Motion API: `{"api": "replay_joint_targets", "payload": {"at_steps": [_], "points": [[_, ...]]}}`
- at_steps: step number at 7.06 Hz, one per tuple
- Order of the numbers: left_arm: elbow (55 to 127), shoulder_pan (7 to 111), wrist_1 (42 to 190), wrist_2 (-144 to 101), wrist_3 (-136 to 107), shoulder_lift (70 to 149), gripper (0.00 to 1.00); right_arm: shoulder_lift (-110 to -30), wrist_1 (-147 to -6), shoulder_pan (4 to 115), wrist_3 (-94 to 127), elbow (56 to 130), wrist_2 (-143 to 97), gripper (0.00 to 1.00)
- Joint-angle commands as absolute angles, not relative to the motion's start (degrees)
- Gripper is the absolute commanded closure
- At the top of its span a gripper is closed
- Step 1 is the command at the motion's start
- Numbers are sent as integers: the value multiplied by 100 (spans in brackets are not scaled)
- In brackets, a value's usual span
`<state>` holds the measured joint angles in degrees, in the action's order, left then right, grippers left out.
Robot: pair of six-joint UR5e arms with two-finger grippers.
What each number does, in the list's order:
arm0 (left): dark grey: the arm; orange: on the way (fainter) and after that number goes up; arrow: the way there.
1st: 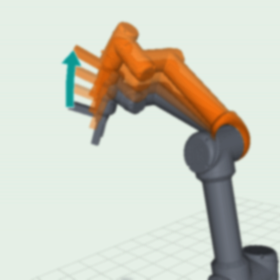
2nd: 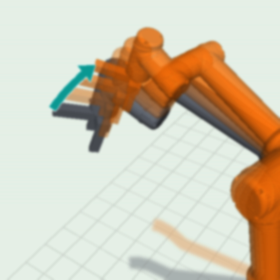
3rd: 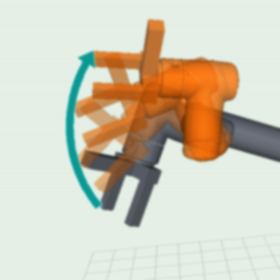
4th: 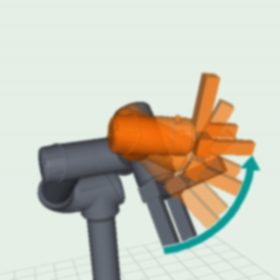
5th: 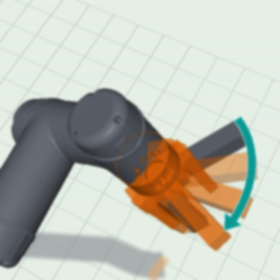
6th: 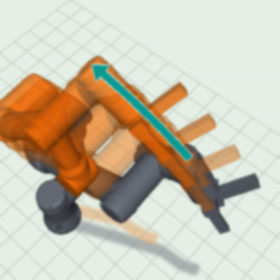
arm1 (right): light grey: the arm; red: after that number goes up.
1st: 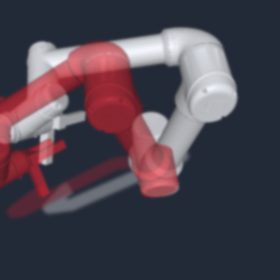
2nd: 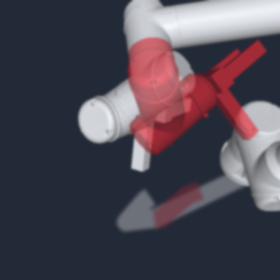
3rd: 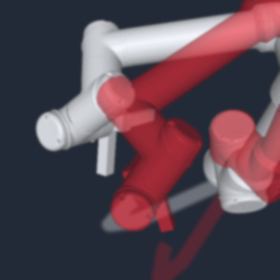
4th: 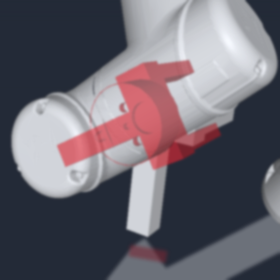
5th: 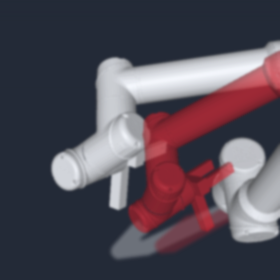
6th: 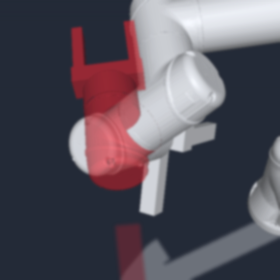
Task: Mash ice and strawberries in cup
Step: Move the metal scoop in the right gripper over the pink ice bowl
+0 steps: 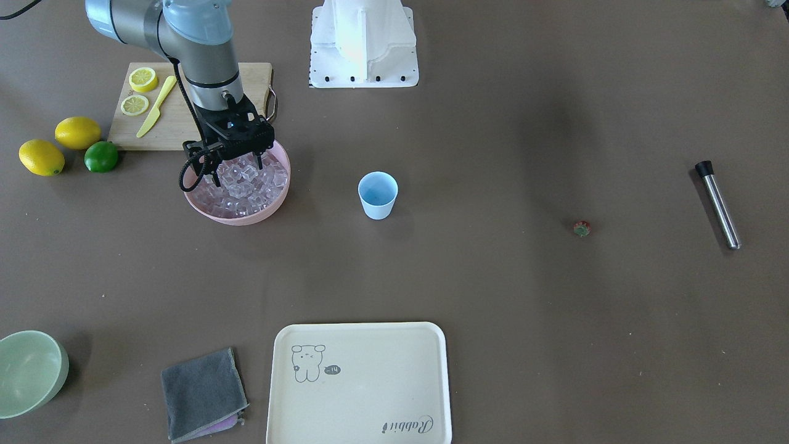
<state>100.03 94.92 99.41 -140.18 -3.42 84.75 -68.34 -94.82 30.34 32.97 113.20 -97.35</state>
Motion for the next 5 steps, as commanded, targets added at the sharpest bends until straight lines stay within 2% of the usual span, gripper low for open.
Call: {"api": "replay_joint_targets", "payload": {"at_steps": [1,4,5], "points": [[10080,9518,9940,-14027,-343,8473,1,-6846,-9475,2927,3296,11294,-9659,25],[10230,9536,9932,-14036,-343,8341,1,-6768,-9475,2717,3322,11215,-9519,26],[10239,9536,9932,-14036,-343,8341,1,-6785,-9475,2690,3331,11163,-9466,33]]}}
